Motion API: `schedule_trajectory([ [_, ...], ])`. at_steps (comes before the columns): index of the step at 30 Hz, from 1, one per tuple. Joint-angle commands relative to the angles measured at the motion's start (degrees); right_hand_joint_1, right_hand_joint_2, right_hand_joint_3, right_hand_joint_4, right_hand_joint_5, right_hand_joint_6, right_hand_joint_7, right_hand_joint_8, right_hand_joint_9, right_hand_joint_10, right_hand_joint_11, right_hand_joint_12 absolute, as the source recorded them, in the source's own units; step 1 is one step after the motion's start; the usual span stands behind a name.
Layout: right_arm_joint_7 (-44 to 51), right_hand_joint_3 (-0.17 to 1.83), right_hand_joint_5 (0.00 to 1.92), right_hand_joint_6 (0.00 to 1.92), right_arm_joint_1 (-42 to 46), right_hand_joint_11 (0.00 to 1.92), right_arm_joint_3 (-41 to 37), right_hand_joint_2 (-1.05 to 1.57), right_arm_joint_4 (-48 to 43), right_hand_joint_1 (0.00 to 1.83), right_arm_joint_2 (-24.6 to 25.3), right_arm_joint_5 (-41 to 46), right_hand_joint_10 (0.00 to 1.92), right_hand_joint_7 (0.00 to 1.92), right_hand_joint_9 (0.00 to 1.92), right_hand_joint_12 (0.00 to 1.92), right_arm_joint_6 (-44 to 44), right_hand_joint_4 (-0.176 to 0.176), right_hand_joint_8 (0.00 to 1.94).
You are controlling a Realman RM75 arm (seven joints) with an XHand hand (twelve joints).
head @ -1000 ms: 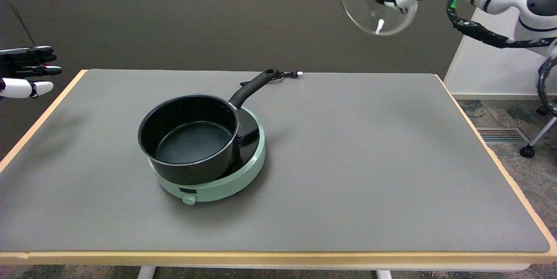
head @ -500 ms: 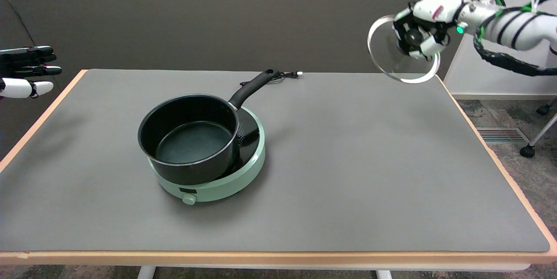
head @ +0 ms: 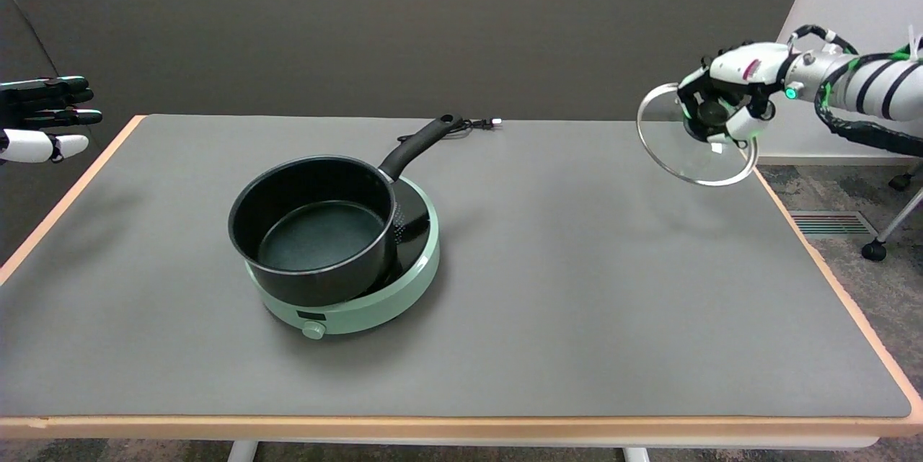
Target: Place the pot lid onto the table.
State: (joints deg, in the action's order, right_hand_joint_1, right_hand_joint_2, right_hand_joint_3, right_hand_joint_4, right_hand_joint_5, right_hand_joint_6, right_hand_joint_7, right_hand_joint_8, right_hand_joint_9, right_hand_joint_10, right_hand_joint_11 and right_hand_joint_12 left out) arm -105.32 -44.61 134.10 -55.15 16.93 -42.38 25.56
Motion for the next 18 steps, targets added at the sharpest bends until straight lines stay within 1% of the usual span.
schedule_trajectory([
  [1,-0.37,0.68,0.59,1.39,3.39,0.65,2.04,0.86,-0.55,1.35,-0.93,2.70,1.74,0.84,0.79,1.57,3.56,0.176,1.43],
  [9,-0.34,0.68,0.59,1.38,3.05,0.65,3.62,0.86,-1.81,1.35,3.91,1.88,1.75,0.84,0.79,1.57,3.87,0.176,1.43],
  [14,-0.37,0.68,0.59,1.38,1.07,0.66,4.58,0.86,-0.63,1.35,6.87,-4.59,1.74,0.84,0.79,1.57,3.12,0.176,1.43],
  [16,-0.37,0.71,0.57,1.44,1.02,0.64,4.87,0.83,0.96,1.36,7.69,-7.83,1.70,0.86,0.79,1.59,1.93,0.176,1.41],
  [18,-0.37,0.69,0.59,1.40,1.18,0.65,5.00,0.85,3.78,1.35,9.05,-9.68,1.73,0.85,0.78,1.57,0.20,0.176,1.42],
])
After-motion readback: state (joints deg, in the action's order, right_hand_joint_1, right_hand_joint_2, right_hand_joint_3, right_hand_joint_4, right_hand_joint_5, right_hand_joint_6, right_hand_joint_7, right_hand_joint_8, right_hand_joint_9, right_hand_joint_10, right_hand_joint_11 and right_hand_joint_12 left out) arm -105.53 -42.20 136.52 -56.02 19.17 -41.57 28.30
